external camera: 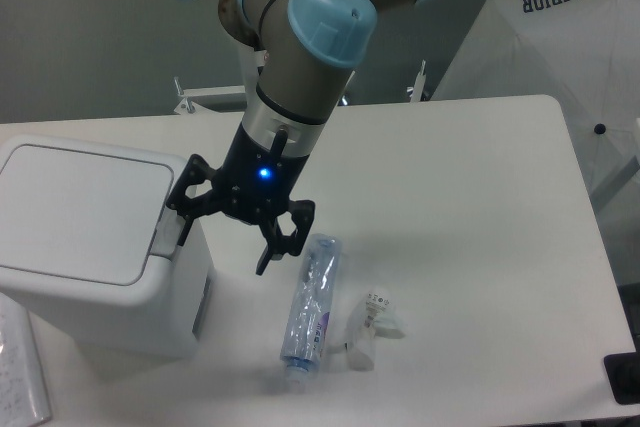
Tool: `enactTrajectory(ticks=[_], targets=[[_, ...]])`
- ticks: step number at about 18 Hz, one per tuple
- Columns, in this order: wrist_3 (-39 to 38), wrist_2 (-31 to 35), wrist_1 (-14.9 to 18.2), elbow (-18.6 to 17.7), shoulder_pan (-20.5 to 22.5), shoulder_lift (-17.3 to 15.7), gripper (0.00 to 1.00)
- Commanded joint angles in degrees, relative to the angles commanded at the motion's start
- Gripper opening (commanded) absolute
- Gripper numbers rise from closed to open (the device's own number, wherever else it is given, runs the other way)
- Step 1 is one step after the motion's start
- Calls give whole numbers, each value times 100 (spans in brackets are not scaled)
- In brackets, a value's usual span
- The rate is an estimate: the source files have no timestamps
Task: Open the trash can
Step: 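Press the gripper against the grey latch to pop the lid open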
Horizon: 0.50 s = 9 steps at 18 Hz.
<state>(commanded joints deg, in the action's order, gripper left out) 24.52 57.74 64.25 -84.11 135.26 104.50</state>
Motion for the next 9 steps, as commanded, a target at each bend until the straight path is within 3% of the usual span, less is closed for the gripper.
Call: enactTrajectory(ticks=[9], targets=[[-70, 9, -26, -88, 0, 9, 100]])
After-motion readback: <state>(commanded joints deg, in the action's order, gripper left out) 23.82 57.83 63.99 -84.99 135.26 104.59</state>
